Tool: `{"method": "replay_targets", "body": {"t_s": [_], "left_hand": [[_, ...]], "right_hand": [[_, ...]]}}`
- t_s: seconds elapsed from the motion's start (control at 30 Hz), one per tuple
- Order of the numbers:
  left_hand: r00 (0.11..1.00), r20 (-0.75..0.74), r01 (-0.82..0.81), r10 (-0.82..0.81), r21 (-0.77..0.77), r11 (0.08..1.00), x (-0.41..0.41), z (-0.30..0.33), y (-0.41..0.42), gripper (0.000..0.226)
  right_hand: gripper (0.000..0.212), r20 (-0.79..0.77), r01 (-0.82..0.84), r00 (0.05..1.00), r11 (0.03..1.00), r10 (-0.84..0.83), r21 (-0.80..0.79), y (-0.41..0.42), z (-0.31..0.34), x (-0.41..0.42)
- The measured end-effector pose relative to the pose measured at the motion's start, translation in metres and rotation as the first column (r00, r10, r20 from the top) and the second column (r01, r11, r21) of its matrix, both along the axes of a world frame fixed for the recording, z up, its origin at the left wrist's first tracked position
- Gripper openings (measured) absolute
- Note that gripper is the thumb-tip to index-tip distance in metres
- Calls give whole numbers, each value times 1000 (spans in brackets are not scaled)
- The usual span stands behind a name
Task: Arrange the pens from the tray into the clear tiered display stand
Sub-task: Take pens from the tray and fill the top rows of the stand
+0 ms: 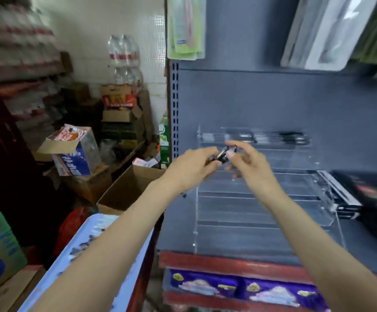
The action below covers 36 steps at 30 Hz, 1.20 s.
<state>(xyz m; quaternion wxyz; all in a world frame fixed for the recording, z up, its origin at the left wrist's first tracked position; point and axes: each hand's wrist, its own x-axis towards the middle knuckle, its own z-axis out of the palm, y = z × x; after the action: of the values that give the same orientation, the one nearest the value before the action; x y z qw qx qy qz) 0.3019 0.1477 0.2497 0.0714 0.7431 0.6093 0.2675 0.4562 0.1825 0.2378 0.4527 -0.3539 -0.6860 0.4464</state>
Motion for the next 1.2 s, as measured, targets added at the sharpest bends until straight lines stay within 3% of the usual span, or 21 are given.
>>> {"method": "replay_targets", "body": {"t_s": [0.17,0.23,0.33,0.47,0.53,0.6,0.7,0.8,0.87,1.0,1.2], "left_hand": [[1000,3,18,-19,109,994,63,20,56,12],[992,-64,-91,106,211,973,84,25,75,19],[930,-110,-284,350,386,877,108,29,97,29],[920,36,-343,390,554,759,131,27,117,31],[940,70,-324,335,493,807,137,26,130,41],[979,54,-204,198,372,906,143,22,142,44],[987,136,-115,86,223,968,151,17,159,34],[972,208,-148,107,195,970,156,14,173,14],[976,172,-163,134,166,973,158,14,182,8],[976,92,-205,199,57,977,160,17,199,10],[992,3,-127,127,12,992,154,18,208,18]], "right_hand": [[7,-151,-31,988,999,28,-21,51,23,79],[3,-207,-3,978,1000,-3,-29,65,29,104],[9,-268,63,961,998,-65,-14,85,34,132],[14,-280,147,949,989,-147,-21,112,36,159],[16,-298,196,934,980,-196,-30,125,34,169],[18,-304,254,918,966,-253,-37,137,30,176],[21,-325,353,878,934,-352,-59,152,26,184],[22,-360,414,833,905,-420,-98,164,22,188],[23,-375,424,818,898,-435,-117,169,20,189],[23,-389,395,823,909,-414,-132,174,17,188],[21,-408,319,850,942,-332,-101,178,17,185]]}}
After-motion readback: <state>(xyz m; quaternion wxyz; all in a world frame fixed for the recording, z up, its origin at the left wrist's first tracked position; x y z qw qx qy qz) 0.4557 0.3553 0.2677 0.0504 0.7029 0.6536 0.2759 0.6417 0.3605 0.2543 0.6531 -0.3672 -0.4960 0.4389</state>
